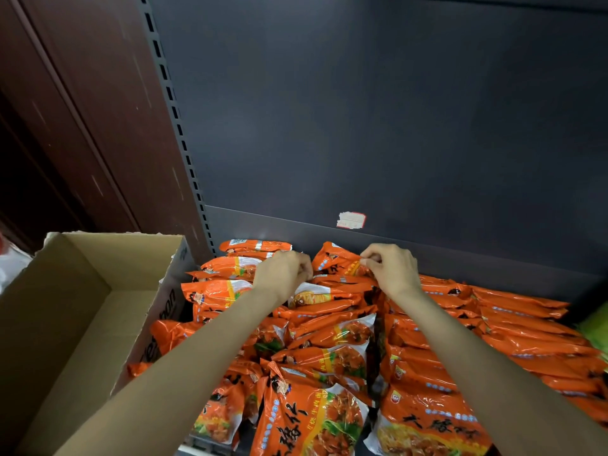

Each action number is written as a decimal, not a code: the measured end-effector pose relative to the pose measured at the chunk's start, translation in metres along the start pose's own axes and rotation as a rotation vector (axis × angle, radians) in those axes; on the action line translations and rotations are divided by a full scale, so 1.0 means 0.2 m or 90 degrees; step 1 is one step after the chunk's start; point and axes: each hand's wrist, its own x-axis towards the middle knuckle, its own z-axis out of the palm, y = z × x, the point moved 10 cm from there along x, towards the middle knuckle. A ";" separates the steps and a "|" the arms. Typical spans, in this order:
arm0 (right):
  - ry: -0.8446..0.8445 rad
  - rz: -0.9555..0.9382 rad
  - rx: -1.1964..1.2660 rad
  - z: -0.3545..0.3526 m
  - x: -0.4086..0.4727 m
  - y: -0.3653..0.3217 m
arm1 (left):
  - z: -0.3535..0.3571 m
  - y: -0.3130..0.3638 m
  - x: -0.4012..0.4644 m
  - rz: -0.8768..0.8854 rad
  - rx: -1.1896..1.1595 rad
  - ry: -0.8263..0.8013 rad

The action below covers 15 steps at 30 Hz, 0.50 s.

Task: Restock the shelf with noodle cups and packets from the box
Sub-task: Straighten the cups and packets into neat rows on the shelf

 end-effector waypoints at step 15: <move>-0.103 -0.061 0.018 0.05 -0.01 -0.04 | -0.05 0.07 0.03 -0.016 -0.045 0.071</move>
